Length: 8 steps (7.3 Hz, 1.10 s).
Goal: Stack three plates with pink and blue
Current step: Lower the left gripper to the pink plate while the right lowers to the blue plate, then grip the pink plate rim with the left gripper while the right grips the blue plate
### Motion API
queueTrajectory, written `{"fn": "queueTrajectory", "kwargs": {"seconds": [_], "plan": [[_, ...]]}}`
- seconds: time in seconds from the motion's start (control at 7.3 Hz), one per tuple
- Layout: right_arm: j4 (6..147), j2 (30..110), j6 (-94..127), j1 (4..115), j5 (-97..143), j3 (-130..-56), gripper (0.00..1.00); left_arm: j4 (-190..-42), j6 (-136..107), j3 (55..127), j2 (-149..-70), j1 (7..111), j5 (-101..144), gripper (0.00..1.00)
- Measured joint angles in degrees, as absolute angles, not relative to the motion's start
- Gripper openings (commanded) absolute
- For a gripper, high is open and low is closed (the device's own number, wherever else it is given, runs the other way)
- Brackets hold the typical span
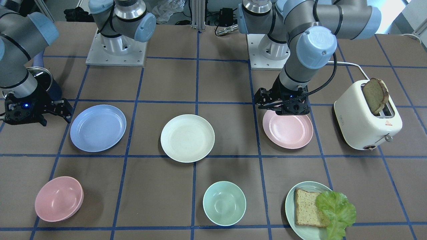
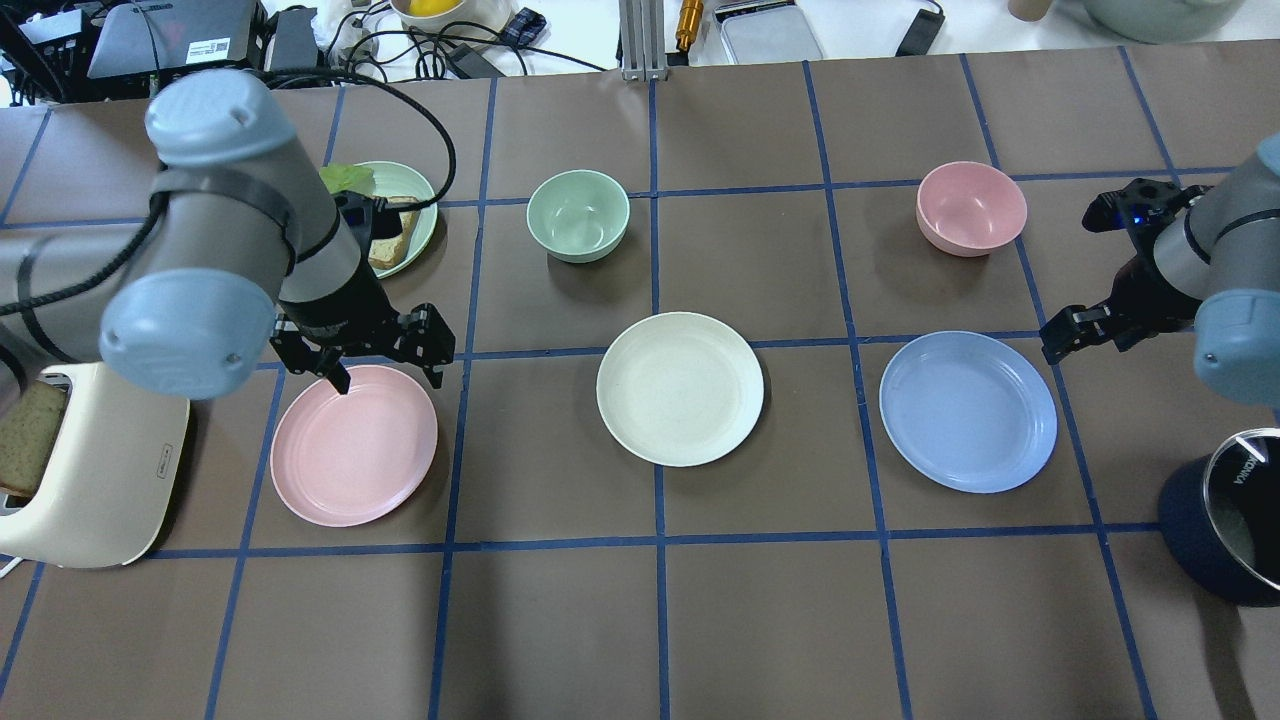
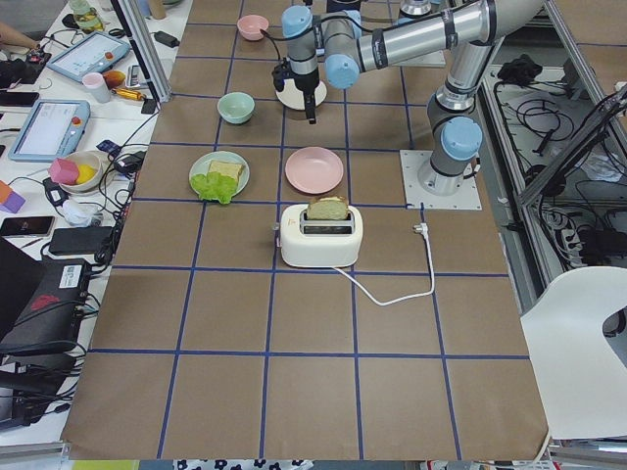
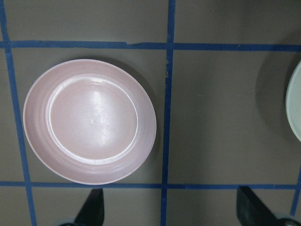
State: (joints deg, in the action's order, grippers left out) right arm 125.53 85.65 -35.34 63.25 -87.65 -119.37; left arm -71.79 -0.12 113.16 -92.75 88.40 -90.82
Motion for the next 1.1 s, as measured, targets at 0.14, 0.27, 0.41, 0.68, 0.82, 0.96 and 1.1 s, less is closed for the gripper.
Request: {"fn": "queueTrajectory", "kwargs": {"seconds": [0.14,0.27,0.41,0.68,0.82,0.96,1.1], "plan": [[125.8,85.1,-35.3,62.8,-87.1,-119.7,0.65,-64.6,0.3,117.5,-93.9,88.4,-91.3,1.0],[126.0,84.4,-35.3,62.6,-86.9,-119.9,0.61,-58.5,0.9,120.8,-95.3,88.3,-91.7,1.0],[126.0,83.7,-35.3,62.5,-86.8,-119.9,0.56,-54.4,1.0,123.2,-96.4,88.3,-91.9,1.0],[126.0,82.3,-35.2,62.4,-86.8,-120.0,0.54,-50.7,0.6,126.1,-97.6,88.3,-91.8,0.45],[125.9,81.6,-35.2,61.9,-86.6,-120.1,0.53,-49.5,0.3,126.8,-97.8,88.4,-91.5,0.18],[126.0,81.0,-35.2,61.5,-86.0,-120.4,0.52,-48.8,0.1,127.3,-98.0,88.4,-91.3,0.04],[126.0,80.6,-35.2,61.2,-85.5,-120.9,0.45,-48.2,0.0,127.7,-98.2,88.4,-91.3,0.01]]}}
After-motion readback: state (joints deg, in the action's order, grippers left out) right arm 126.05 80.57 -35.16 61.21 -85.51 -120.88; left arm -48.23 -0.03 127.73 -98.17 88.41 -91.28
